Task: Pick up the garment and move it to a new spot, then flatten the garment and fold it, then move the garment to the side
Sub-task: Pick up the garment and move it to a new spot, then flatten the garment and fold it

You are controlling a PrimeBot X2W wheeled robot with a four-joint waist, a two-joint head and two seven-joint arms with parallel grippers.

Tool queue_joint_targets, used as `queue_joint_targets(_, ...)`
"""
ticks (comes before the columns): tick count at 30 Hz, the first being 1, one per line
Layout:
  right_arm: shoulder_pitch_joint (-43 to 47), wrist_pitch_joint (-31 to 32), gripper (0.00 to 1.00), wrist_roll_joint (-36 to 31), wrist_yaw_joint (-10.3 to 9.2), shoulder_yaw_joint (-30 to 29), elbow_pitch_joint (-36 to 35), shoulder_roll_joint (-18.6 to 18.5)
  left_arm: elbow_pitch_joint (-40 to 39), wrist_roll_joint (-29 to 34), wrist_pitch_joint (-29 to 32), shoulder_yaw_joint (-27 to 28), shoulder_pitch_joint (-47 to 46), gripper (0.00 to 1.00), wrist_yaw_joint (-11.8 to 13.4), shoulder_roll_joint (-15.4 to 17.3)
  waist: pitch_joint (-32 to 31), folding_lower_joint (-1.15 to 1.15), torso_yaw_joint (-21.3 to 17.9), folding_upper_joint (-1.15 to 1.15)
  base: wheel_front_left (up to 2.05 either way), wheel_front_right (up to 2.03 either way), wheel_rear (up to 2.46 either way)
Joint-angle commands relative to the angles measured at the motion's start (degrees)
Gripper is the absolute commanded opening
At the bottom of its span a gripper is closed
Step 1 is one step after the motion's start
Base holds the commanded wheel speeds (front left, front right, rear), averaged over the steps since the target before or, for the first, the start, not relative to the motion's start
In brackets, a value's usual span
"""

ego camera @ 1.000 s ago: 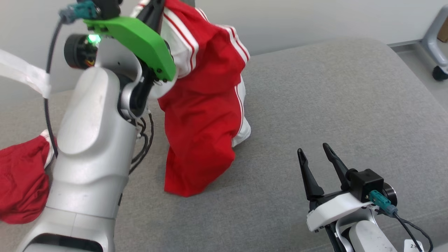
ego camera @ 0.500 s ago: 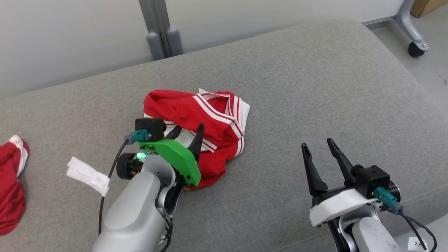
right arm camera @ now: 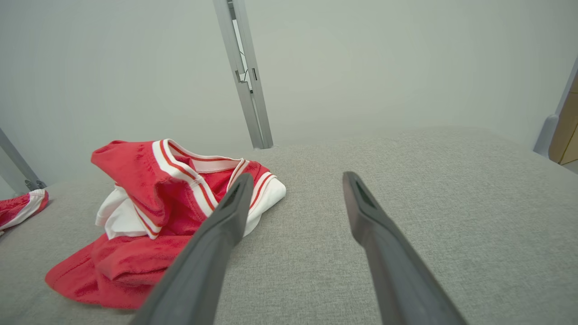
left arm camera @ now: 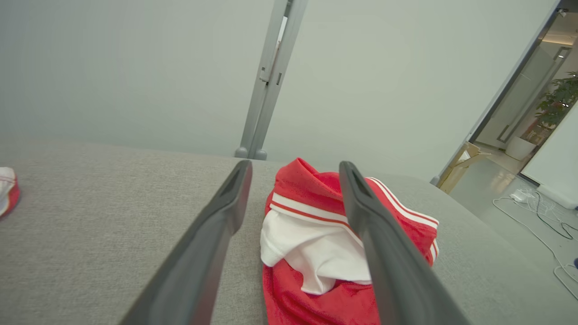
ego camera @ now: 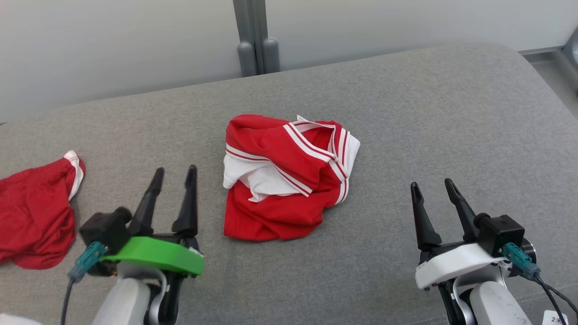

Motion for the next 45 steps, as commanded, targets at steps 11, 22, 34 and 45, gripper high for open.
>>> queue_joint_targets(11,2.07,-0.17,1.0,-1.11,-0.01,0.01,0.21,-0.12,-10.15,10.6,-0.17,13.11,17.53,1.0,2.48,0.13,-2.51,0.0,4.17,0.0,0.0,0.0,0.0)
queue_joint_targets(22,2.11,-0.17,1.0,-0.66,-0.01,1.0,0.96,-0.13,-10.51,13.34,-0.18,15.84,20.44,1.0,1.83,-1.1,-3.04,0.0,5.53,0.0,0.0,0.0,0.0)
queue_joint_targets(34,-9.26,8.93,1.0,14.93,0.0,12.74,9.94,-0.16,-10.03,14.45,-0.18,14.89,18.46,1.0,0.55,-1.68,-1.65,0.0,6.86,0.0,0.0,0.0,0.0)
queue_joint_targets(45,-26.98,8.19,1.0,34.97,0.0,23.55,32.15,-0.09,-8.41,14.48,0.1,12.61,16.15,1.0,-0.75,-1.53,-0.76,0.0,11.7,0.0,0.0,0.0,0.0)
